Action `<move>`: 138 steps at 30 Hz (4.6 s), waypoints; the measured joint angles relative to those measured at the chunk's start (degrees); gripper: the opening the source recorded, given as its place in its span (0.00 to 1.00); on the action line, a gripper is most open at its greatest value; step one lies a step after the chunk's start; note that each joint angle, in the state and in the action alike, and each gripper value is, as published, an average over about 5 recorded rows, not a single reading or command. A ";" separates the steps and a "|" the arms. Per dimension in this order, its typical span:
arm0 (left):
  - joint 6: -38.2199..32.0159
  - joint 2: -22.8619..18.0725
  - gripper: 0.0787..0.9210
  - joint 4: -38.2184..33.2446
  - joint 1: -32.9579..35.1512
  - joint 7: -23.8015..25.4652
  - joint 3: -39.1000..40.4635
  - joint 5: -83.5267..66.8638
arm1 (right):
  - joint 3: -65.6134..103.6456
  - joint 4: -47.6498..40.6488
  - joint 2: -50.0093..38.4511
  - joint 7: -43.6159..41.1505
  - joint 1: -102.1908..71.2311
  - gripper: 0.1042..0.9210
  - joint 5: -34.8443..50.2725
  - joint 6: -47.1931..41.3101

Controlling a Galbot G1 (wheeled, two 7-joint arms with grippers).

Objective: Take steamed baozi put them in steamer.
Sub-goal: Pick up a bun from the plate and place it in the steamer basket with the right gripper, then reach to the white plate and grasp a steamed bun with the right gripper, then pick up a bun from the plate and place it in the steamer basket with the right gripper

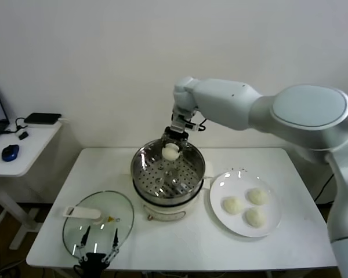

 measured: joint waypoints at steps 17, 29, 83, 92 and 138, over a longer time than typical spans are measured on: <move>0.06 0.00 0.88 0.23 -0.40 0.06 0.05 0.00 | 2.38 -8.32 3.44 -0.91 -5.15 0.70 -2.08 3.58; -0.08 0.00 0.88 0.06 -0.21 0.07 -0.05 0.02 | 3.15 -9.74 3.46 -1.11 -5.52 0.88 -1.69 4.02; -0.09 0.00 0.88 0.88 -0.33 -0.42 -0.78 0.11 | -15.24 35.50 -33.60 7.77 1.26 0.88 25.86 -52.85; -0.29 0.00 0.88 1.29 -0.51 -0.44 -1.05 0.17 | -11.78 32.24 -32.74 9.76 -5.29 0.88 22.75 -53.59; -0.49 0.00 0.88 -0.22 0.02 -0.41 -0.10 2.12 | -17.87 43.94 -31.78 6.66 19.52 0.56 35.80 -56.28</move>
